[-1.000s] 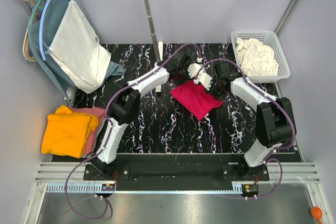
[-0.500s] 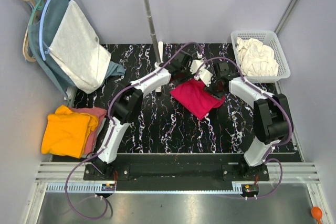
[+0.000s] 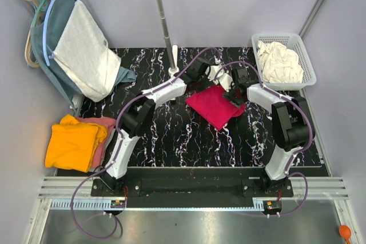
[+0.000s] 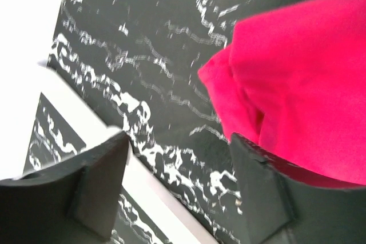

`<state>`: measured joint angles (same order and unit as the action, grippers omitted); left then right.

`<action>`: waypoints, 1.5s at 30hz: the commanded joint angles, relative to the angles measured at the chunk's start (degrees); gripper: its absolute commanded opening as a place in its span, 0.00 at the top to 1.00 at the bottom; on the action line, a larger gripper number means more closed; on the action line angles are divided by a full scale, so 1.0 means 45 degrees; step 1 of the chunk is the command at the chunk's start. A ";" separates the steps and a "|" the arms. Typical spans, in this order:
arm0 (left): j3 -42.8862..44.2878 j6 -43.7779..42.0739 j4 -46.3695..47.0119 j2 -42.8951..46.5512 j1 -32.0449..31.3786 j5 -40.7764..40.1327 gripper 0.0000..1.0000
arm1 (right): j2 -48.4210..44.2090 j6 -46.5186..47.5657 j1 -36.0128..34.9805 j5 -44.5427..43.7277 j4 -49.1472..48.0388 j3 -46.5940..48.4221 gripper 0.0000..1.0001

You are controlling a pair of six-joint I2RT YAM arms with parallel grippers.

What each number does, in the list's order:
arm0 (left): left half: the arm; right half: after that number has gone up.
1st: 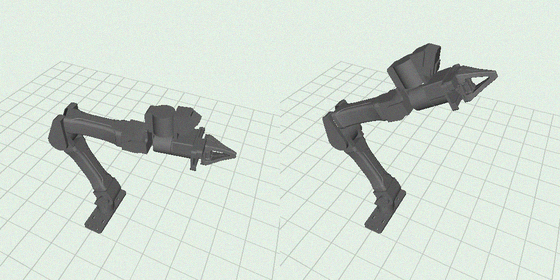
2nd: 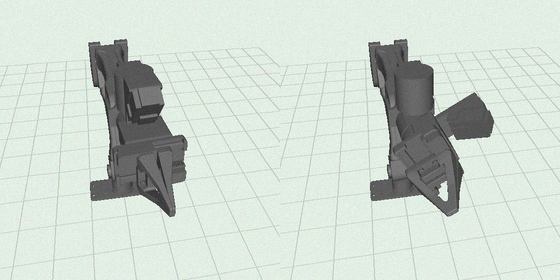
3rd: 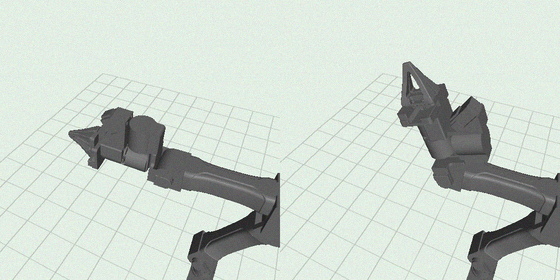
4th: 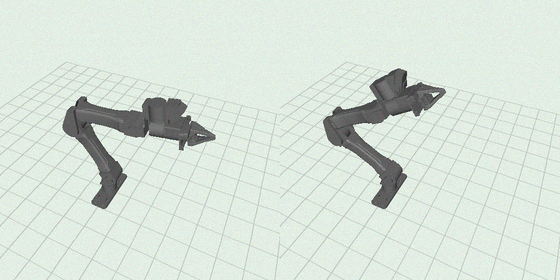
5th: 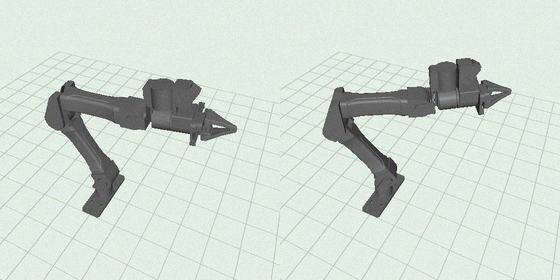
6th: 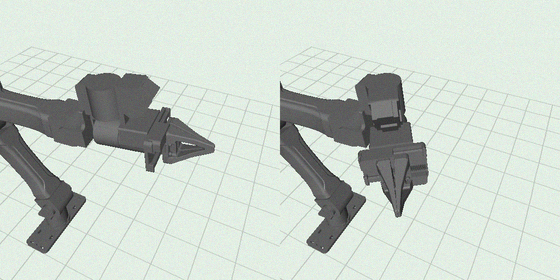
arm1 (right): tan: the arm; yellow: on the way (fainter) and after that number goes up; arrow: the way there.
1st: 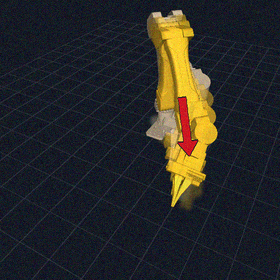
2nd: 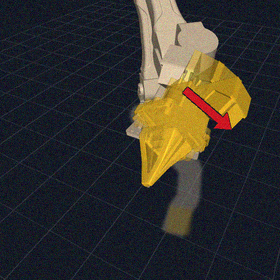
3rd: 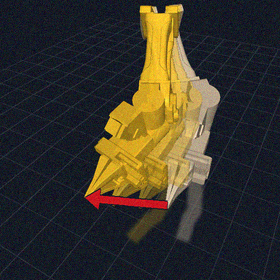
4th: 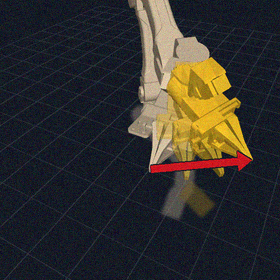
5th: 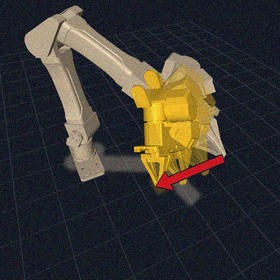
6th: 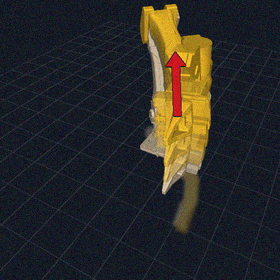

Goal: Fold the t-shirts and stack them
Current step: Fold the tshirt

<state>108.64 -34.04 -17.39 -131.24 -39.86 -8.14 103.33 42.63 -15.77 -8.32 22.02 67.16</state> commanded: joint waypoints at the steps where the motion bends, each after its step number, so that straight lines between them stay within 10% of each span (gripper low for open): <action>1: -0.1309 -0.0521 0.0251 0.1858 -0.0733 0.0423 0.21 | -0.0695 -0.1424 0.0048 -0.0535 -0.2042 0.0585 0.33; 15: -0.1490 -0.0013 -0.2614 0.3130 0.0887 0.3427 0.01 | -0.3410 -0.3086 0.0047 -0.0593 -0.1691 -0.0548 0.00; 28: 0.2868 -0.1009 -0.7405 -0.0559 0.2021 0.7862 0.01 | -0.4212 -0.3907 0.0047 -0.0457 -0.1358 -0.1426 0.00; 45: 0.5135 -0.0892 -0.8050 -0.2379 0.2080 0.8313 0.01 | -0.4446 -0.4122 0.0047 0.0500 -0.1222 -0.1876 0.00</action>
<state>129.23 -37.65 -53.19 -140.38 -30.68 27.22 86.26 25.15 -15.38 -8.25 17.30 58.83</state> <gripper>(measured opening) 0.988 0.994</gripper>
